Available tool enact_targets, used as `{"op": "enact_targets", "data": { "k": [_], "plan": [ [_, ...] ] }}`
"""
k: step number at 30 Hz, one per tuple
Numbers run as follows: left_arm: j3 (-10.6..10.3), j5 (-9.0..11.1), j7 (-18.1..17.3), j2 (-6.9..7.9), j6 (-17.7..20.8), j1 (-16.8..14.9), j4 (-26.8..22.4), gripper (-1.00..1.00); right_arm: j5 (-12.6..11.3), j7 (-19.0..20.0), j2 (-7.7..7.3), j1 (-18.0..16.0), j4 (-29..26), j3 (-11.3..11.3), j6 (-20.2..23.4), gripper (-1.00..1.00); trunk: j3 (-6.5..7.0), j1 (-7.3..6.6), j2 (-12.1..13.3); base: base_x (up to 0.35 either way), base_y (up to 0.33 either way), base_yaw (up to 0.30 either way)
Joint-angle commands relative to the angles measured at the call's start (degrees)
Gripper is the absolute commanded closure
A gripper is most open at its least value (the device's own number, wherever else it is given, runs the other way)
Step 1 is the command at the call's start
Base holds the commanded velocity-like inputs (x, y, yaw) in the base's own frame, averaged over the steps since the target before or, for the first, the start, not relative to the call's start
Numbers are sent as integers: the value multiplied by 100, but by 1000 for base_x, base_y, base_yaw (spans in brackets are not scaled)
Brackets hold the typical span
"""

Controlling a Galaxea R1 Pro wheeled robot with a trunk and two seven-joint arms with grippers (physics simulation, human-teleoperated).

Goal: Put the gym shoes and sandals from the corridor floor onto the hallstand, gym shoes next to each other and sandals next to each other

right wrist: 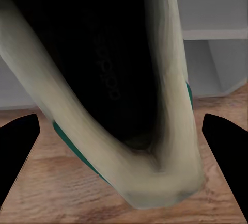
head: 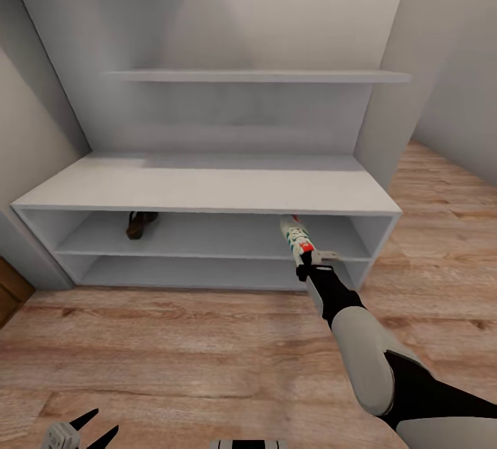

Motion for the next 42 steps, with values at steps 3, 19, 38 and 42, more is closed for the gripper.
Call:
{"op": "enact_targets", "data": {
  "k": [3,19,38,42],
  "plan": [
    [15,5,-27,2,-26,-4,8,-100,40,-1,6,-3,-10,-24,30,100,-5,1,-2,113,0,-1],
    [15,5,-20,0,-26,-4,8,-100,40,-1,6,-3,-26,-32,30,100,-5,1,-2,103,0,0],
    [13,5,-28,0,-26,-4,8,-100,40,-9,6,-3,-28,-33,30,100,-29,1,-2,22,0,-54],
    [11,5,-28,0,-26,-4,8,-100,40,-9,6,-3,-28,-33,30,100,-33,1,-2,0,0,-39]
  ]
}}
